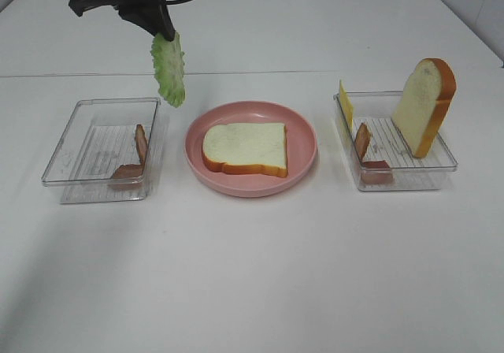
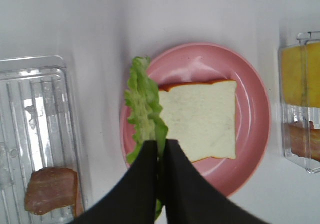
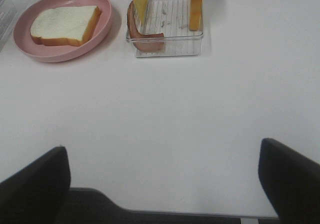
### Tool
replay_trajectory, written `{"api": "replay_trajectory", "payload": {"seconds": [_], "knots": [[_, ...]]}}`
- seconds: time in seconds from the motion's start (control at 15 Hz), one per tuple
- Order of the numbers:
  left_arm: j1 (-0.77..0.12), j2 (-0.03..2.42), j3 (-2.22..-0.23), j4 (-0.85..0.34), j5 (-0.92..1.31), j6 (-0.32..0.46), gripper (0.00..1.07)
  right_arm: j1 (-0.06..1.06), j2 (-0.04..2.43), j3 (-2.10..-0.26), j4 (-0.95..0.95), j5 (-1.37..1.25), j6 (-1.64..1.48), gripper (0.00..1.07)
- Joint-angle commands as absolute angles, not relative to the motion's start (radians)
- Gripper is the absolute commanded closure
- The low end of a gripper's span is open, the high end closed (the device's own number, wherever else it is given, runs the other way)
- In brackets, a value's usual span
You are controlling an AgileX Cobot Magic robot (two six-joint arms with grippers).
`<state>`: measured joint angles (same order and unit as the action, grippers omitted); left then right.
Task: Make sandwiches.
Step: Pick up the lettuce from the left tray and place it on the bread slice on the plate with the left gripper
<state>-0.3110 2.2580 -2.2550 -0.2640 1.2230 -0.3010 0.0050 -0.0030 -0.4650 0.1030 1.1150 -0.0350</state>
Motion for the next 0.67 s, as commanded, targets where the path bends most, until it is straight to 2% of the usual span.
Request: {"api": "replay_trajectory", "payload": {"seconds": [0.07,0.27,0.67], "knots": [[-0.355,2.249,-2.249,-0.292,1.304,-0.292,1.07,-0.002,-0.028,-0.461,0.099,1.118,-0.026,0.09],[-0.379,2.253,-2.249,-0.296,1.289,-0.293,1.07,-0.002,-0.028,-0.461,0.099,1.118,-0.026,0.09],[-0.453,2.327,-2.249,-0.415,1.219,-0.293,1.07,-0.002,-0.028,-0.461,0.099,1.118,-0.026,0.09]]}}
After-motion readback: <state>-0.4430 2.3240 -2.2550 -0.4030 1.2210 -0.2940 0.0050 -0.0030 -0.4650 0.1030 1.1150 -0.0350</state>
